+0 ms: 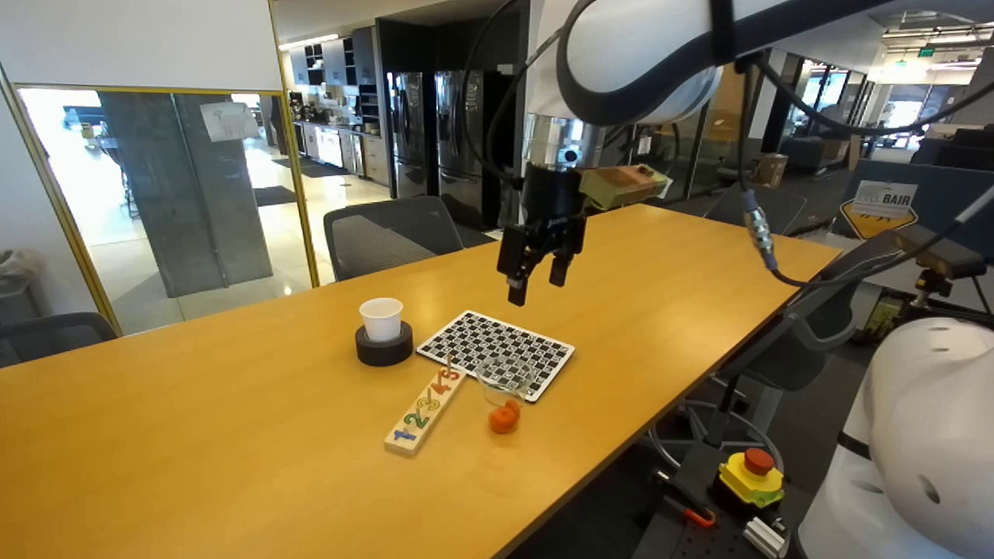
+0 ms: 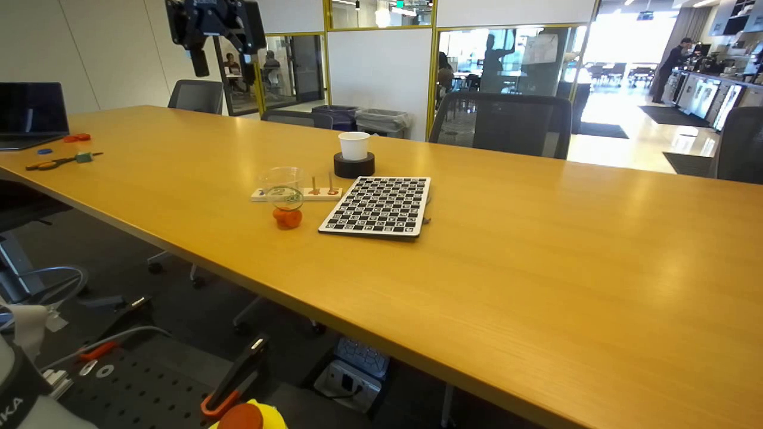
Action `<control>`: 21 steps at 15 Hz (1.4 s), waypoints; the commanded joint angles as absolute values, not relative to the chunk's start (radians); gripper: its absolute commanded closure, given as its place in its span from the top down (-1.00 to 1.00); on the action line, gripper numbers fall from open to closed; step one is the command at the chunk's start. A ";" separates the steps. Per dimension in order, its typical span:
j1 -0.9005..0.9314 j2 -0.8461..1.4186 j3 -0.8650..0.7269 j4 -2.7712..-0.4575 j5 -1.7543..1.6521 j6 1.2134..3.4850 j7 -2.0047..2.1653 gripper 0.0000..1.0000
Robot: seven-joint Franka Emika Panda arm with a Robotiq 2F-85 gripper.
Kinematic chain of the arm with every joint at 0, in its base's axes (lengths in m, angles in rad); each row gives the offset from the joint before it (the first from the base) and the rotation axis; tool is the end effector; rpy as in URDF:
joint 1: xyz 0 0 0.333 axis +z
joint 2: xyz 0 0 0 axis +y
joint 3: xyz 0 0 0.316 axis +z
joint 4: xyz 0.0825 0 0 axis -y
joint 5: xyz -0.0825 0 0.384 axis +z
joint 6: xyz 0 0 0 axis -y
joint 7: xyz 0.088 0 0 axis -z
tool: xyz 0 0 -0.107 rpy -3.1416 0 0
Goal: Pick up all the orange objects from the table and put them in the colorless cup then pick up all the yellow objects from the table and put them in the white cup
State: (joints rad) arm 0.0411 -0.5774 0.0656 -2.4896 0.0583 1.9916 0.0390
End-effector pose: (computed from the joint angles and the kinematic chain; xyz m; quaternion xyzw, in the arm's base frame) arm 0.3798 0.0459 0.4918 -0.9990 -0.0184 -0.0387 0.0118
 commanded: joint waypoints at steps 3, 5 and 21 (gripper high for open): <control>0.047 -0.797 0.045 -2.570 0.060 1.819 0.036 1.00; 0.036 -0.832 0.037 -2.585 0.059 1.762 0.045 1.00; -0.027 -0.910 0.012 -2.713 0.059 1.745 0.088 1.00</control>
